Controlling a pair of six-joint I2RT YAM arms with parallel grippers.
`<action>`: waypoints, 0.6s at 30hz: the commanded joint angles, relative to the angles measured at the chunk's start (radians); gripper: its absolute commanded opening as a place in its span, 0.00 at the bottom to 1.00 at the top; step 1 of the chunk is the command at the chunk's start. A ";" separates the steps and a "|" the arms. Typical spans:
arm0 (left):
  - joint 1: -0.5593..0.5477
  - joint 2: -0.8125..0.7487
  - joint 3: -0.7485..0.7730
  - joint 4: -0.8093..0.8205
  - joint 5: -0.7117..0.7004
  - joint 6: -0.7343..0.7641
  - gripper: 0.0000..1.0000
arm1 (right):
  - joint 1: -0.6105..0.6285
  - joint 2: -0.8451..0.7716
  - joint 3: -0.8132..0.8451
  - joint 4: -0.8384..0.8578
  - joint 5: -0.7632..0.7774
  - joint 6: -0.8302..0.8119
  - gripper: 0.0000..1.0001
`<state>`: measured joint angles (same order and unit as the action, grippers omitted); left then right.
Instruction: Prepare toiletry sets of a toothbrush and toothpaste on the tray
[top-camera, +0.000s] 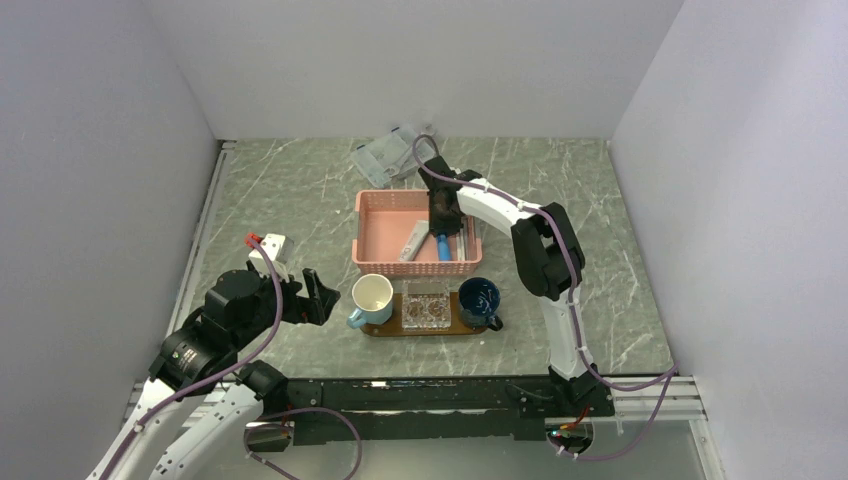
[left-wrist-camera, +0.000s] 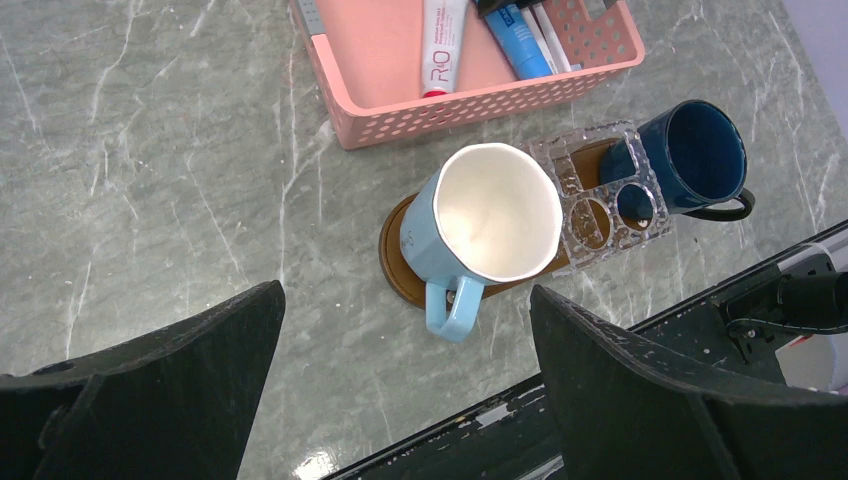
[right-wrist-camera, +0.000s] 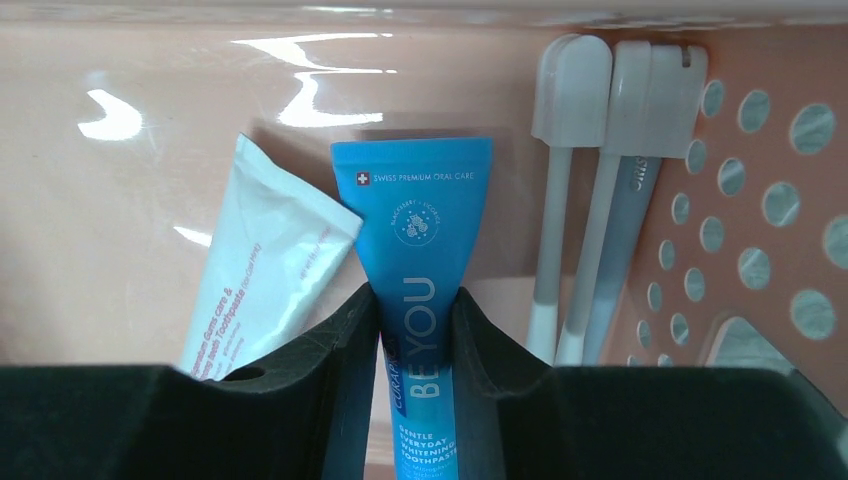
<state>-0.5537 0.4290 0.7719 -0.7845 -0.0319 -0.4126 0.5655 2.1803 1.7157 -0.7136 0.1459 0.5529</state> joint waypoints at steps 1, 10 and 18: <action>0.004 0.000 0.005 0.027 0.000 0.001 0.99 | 0.000 -0.119 0.045 0.067 0.011 -0.012 0.20; 0.005 0.016 0.033 0.029 0.023 0.002 0.99 | 0.002 -0.276 0.002 0.153 0.015 -0.038 0.20; 0.004 0.056 0.090 0.069 0.081 -0.027 0.99 | 0.027 -0.464 -0.090 0.282 -0.017 -0.060 0.21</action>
<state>-0.5537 0.4587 0.7906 -0.7822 -0.0025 -0.4164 0.5747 1.8252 1.6600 -0.5518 0.1471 0.5137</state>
